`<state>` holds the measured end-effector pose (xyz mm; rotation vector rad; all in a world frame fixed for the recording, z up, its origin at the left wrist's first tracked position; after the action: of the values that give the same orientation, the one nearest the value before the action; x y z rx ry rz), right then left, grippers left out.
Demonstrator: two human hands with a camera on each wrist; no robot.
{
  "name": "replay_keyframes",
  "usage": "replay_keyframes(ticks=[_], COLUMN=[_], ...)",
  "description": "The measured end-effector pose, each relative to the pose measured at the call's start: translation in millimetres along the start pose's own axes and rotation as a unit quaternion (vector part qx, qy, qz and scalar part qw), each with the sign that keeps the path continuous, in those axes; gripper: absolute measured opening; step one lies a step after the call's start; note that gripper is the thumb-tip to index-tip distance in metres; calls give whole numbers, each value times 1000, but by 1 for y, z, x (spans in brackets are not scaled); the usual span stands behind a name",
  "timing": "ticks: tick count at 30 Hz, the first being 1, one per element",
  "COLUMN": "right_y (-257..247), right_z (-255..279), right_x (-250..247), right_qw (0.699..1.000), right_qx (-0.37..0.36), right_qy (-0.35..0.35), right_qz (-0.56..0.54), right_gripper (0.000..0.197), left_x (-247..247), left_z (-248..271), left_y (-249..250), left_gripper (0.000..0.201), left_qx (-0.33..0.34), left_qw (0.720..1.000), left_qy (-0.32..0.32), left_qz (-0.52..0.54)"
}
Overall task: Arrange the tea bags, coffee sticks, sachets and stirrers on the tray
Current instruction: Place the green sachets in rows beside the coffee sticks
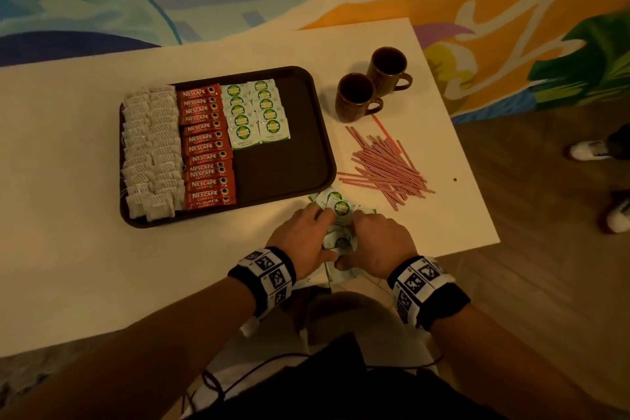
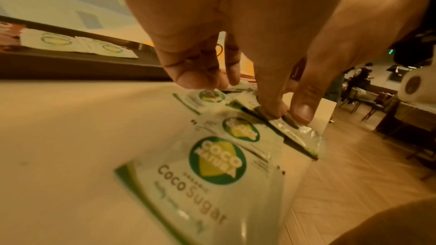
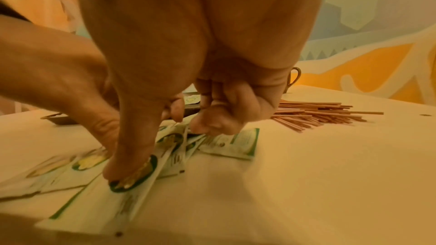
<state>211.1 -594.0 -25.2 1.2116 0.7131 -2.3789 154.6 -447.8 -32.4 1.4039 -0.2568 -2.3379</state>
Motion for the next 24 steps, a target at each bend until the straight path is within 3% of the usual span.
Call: replay_keyframes(ticks=[7,15,20,24], right_y=[8,12,7,-5], right_z=[5,0,-14,-42], right_x=[12,-1,-28,-44], right_qw=[1000,992,961,933], right_qx=[5,-46,-104,-94], right_qy=[-9,3,72,105], right_qz=[-8,-121,-248,-331], right_gripper=[49,30,30,23], left_x=[9,-9,-41,-70], left_z=[-8,-9,-8,-17], left_y=[13,5,-24,-60], left_gripper=[51,26,24,29], left_qx=[7,-6,-40,-77], left_qw=[1000,994,963,923], left_qy=[-1,-16,16,78], left_qz=[-15,112,266,370])
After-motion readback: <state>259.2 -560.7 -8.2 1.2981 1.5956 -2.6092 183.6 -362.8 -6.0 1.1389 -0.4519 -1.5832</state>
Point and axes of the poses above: each hand's wrist, its own z-axis away from the middle knuckle, its own x-axis out of the palm, y = z × x, the point moved 3 cm from there along -z, towards the middle knuckle, and after that the axes turned 10 degrees about -x, right-handed, at the moved point
